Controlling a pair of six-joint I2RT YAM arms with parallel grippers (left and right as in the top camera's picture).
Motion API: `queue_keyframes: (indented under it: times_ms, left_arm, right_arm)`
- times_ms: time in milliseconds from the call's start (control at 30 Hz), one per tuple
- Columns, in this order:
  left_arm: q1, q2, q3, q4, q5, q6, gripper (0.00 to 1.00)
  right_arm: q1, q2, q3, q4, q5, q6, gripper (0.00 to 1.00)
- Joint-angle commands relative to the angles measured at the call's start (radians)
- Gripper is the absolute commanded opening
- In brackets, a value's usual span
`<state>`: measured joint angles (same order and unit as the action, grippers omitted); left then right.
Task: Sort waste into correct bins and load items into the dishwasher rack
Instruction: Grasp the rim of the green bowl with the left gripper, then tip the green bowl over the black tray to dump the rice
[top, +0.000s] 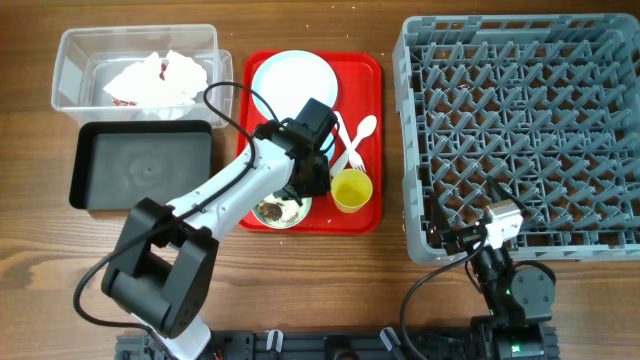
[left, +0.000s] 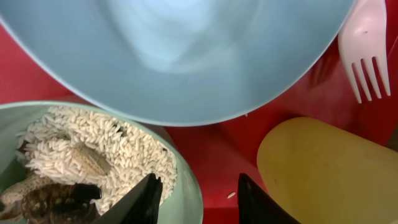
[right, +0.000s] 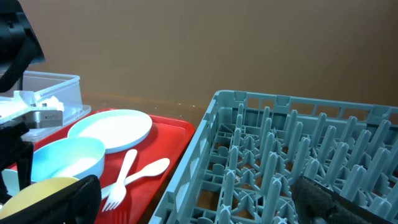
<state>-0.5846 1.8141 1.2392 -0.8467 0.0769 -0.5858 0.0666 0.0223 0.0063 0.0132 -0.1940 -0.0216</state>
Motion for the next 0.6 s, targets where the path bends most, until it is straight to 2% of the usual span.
queue_keyframes:
  times_ms: [0,167,233,333,433,567]
  left_arm:
    - [-0.014,0.019,-0.045,0.026,0.0,-0.007,0.37]
    - [-0.014,0.019,-0.102,0.074,0.001,-0.007,0.29]
    - [-0.014,0.019,-0.107,0.073,0.001,-0.007,0.18]
    - [-0.014,0.019,-0.106,0.073,0.006,-0.006,0.07]
    - [-0.012,0.018,-0.091,0.06,0.037,-0.006,0.04]
    - [-0.012,-0.016,-0.023,-0.055,0.043,-0.006,0.04]
  right_arm:
    - [0.003,-0.005,-0.001,0.003,-0.006,-0.004,1.0]
    - [0.003,-0.005,-0.001,0.003,-0.006,-0.004,1.0]
    - [0.003,-0.005,-0.001,0.003,-0.006,-0.004,1.0]
    - [0.003,-0.005,-0.001,0.003,-0.006,-0.005,1.0]
    - [0.003,-0.005,-0.001,0.003,-0.006,-0.004,1.0]
    - [0.003,-0.005,-0.001,0.003,-0.006,-0.004,1.0]
